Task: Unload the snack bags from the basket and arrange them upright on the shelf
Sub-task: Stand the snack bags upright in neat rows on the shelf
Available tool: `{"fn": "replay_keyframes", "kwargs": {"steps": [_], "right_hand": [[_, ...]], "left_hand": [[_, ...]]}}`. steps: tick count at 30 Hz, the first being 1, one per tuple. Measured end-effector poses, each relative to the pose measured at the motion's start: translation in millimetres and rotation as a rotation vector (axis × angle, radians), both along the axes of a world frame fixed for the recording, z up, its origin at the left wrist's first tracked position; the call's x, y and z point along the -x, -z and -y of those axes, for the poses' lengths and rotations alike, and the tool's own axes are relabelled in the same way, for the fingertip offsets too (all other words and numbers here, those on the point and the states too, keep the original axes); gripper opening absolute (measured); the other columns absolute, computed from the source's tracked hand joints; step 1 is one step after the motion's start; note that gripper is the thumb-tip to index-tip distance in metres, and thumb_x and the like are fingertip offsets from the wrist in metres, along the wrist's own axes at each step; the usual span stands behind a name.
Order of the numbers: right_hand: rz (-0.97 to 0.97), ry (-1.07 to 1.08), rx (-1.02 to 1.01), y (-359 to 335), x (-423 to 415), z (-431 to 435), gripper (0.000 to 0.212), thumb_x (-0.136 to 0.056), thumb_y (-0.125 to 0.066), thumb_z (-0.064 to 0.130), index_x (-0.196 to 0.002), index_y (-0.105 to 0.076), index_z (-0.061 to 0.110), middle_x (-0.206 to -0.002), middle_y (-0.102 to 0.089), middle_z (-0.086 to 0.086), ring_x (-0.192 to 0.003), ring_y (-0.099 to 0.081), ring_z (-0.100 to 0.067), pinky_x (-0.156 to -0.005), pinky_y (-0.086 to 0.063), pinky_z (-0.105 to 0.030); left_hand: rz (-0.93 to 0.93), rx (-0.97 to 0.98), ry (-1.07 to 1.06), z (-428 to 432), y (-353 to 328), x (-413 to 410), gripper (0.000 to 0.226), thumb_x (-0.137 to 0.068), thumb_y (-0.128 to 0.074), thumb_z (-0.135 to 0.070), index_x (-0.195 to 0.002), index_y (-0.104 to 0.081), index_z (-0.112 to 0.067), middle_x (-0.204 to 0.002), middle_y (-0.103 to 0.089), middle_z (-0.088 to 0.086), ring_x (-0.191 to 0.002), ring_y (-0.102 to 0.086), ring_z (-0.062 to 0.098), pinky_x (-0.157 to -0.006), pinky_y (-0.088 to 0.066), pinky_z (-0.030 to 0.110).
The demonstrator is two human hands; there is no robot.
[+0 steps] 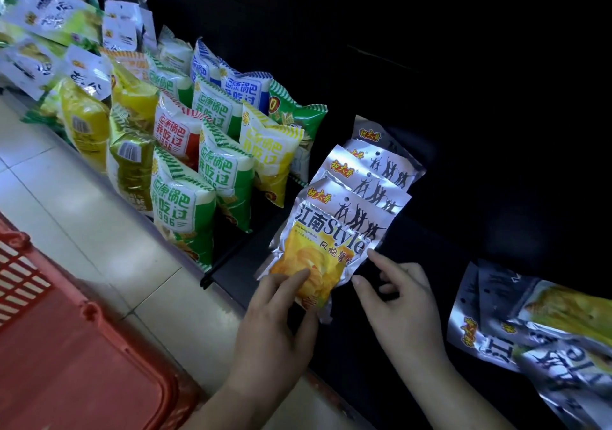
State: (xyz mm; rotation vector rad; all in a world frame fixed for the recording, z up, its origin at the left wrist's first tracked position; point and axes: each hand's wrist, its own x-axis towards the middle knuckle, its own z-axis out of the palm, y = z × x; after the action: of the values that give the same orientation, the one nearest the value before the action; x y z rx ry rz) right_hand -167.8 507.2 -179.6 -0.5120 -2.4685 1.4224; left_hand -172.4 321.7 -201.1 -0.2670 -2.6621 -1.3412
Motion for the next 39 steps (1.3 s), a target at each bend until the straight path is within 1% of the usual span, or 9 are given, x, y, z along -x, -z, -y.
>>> {"fn": "replay_keyframes", "kwargs": {"steps": [3,6,13,16,22,26,30,35,39], "right_hand": [[0.038,-0.023,0.01,-8,-5,-8,0.041,-0.082,-0.08,0.033,-0.117,-0.065,0.051,-0.098,-0.052,0.02,-0.084,-0.061,-0.007,-0.07,-0.051,-0.016],[0.142,-0.099,-0.038,-27,-7,-17,0.041,-0.083,-0.079,0.031,-0.115,-0.064,0.052,-0.093,-0.056,0.015,-0.079,-0.061,-0.007,-0.072,-0.055,-0.026],[0.285,-0.15,-0.027,-84,-5,-17,0.048,-0.086,-0.077,0.035,-0.119,-0.051,0.058,-0.099,-0.062,0.01,-0.069,-0.063,-0.002,-0.069,-0.053,-0.023],[0.32,-0.106,-0.007,-93,-19,-20,0.054,-0.085,-0.079,0.033,-0.13,-0.053,0.045,-0.095,-0.065,0.006,-0.067,-0.065,-0.006,-0.068,-0.053,-0.023],[0.439,-0.007,-0.031,-107,-74,-44,0.032,-0.087,-0.077,0.025,-0.117,-0.066,0.03,-0.083,-0.069,-0.001,-0.06,-0.058,0.002,-0.062,-0.046,-0.013],[0.544,-0.001,-0.006,-103,-113,-75,0.023,-0.091,-0.073,0.025,-0.114,-0.068,0.028,-0.087,-0.068,-0.011,-0.058,-0.055,-0.003,-0.061,-0.046,-0.018],[0.573,0.027,0.006,-89,-149,-107,0.026,-0.093,-0.07,0.022,-0.119,-0.066,0.024,-0.069,-0.054,0.003,-0.057,-0.052,-0.008,-0.062,-0.045,-0.024],[0.529,0.095,0.035,-68,-163,-135,0.024,-0.094,-0.069,0.018,-0.117,-0.068,0.022,-0.08,-0.062,-0.014,-0.07,-0.067,-0.031,-0.068,-0.056,-0.035],[0.462,0.129,0.104,-57,-144,-130,0.021,-0.093,-0.07,0.024,-0.114,-0.07,0.025,-0.073,-0.062,-0.001,-0.068,-0.063,-0.014,-0.07,-0.052,-0.028]], "left_hand": [[0.11,-0.196,0.014,-14,-9,-7,0.042,-0.086,-0.074,-0.025,-0.125,-0.065,-0.037,-0.097,-0.064,-0.015,-0.071,-0.064,0.007,-0.065,-0.051,0.018],[0.259,-0.367,0.001,-28,-20,-8,0.041,-0.086,-0.079,-0.019,-0.117,-0.066,-0.042,-0.086,-0.067,-0.01,-0.061,-0.062,0.009,-0.059,-0.051,0.021],[0.496,-0.623,-0.014,-41,-41,-5,0.047,-0.082,-0.082,-0.025,-0.119,-0.062,-0.048,-0.092,-0.07,-0.018,-0.079,-0.068,0.005,-0.071,-0.053,0.017],[0.513,-0.639,0.002,-39,-49,-12,0.043,-0.085,-0.08,-0.025,-0.12,-0.063,-0.041,-0.092,-0.071,-0.012,-0.078,-0.067,0.0,-0.067,-0.05,0.012],[0.602,-0.613,0.115,-63,-48,-57,0.04,-0.088,-0.076,-0.021,-0.125,-0.062,-0.03,-0.088,-0.071,-0.008,-0.072,-0.065,-0.001,-0.065,-0.048,0.01],[0.66,-0.583,0.192,-90,-42,-85,0.041,-0.087,-0.077,-0.019,-0.123,-0.062,-0.031,-0.088,-0.07,-0.006,-0.067,-0.062,-0.003,-0.065,-0.047,0.01],[0.705,-0.52,0.203,-116,-32,-106,0.043,-0.085,-0.079,-0.02,-0.123,-0.063,-0.03,-0.09,-0.069,-0.007,-0.068,-0.063,-0.002,-0.066,-0.049,0.011],[0.754,-0.462,0.249,-132,-28,-119,0.047,-0.086,-0.079,-0.021,-0.128,-0.06,-0.033,-0.101,-0.068,-0.008,-0.078,-0.065,-0.002,-0.072,-0.051,0.012],[0.751,-0.446,0.227,-125,-35,-110,0.047,-0.087,-0.078,-0.019,-0.129,-0.059,-0.032,-0.104,-0.067,-0.005,-0.082,-0.066,-0.003,-0.073,-0.051,0.011]]}}
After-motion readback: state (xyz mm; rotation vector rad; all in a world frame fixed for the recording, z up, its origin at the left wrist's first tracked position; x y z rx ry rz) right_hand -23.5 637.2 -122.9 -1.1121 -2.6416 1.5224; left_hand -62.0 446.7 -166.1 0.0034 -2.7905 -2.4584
